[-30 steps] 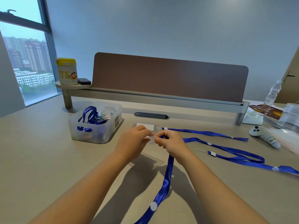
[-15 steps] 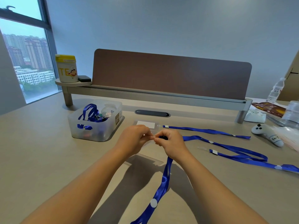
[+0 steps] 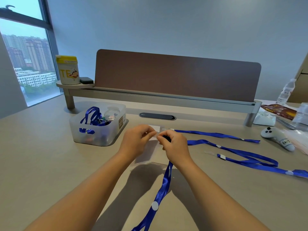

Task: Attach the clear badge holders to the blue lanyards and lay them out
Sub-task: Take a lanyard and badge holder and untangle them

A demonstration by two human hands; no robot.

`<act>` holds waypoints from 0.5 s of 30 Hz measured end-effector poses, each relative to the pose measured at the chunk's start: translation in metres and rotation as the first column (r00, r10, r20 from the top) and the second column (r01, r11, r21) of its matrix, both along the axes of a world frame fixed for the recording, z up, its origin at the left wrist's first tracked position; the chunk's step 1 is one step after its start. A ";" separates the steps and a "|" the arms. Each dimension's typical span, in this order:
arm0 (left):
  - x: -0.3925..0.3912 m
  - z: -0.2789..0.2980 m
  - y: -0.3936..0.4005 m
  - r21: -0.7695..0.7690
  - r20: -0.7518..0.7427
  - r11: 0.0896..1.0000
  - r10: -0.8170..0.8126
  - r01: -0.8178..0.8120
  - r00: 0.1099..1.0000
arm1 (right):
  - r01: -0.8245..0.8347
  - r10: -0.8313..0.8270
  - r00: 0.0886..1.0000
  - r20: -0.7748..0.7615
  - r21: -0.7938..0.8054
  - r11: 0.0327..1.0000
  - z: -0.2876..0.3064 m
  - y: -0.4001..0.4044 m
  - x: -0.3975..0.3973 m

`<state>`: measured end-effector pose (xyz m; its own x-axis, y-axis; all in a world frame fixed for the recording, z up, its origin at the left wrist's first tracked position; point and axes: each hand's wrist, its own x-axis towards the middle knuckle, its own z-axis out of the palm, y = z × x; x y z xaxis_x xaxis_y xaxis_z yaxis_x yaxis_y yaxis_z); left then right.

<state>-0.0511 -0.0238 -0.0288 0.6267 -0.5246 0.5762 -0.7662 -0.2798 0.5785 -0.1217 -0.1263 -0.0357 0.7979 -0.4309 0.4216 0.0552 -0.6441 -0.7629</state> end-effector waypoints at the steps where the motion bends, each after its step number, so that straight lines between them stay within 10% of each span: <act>1: 0.001 0.000 0.000 -0.002 -0.017 1.000 -0.019 0.019 1.000 | 0.007 -0.007 1.000 0.004 0.038 0.999 0.000 -0.002 0.002; 15: 0.015 -0.022 -0.024 -0.129 -0.310 0.992 -0.026 -0.015 0.950 | 0.008 0.051 0.986 -0.157 0.354 0.935 0.003 -0.029 0.016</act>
